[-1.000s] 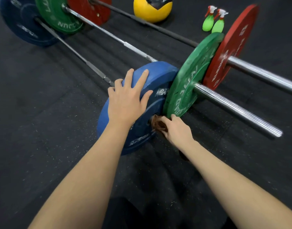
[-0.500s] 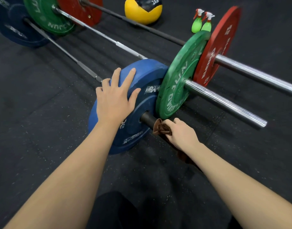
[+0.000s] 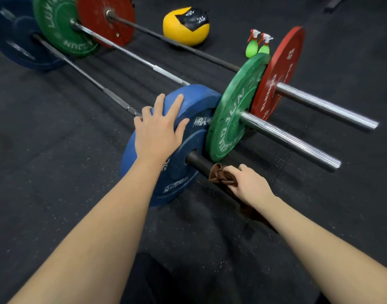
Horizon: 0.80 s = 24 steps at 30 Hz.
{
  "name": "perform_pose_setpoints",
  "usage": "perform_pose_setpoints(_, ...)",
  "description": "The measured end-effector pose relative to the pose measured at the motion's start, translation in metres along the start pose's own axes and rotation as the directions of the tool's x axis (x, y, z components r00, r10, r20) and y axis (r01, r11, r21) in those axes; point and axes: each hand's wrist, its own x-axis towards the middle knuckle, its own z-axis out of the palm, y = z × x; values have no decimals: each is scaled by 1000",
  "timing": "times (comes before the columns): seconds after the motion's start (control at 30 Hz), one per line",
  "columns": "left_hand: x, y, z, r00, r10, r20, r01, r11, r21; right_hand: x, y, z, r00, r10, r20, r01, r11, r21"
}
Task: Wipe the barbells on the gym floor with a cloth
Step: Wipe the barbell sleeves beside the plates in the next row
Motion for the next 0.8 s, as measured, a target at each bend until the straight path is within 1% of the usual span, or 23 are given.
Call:
perform_pose_setpoints(0.23,-2,-2,0,1000,0,9,0,1000,-11,-38,31,-3,995,85,58,-82,996,-46)
perform_pose_setpoints(0.33,-2,-2,0,1000,-4,10,4,1000,-26,-38,30,-1,997,75,28,-73,996,-44)
perform_pose_setpoints(0.57,1,-1,2,1000,-2,4,2,1000,-17,-7,-5,9,996,18,-87,-20,999,-26)
perform_pose_setpoints(0.8,2,1,4,1000,-8,1,8,1000,-17,-13,-2,10,996,29,-88,-31,999,-20)
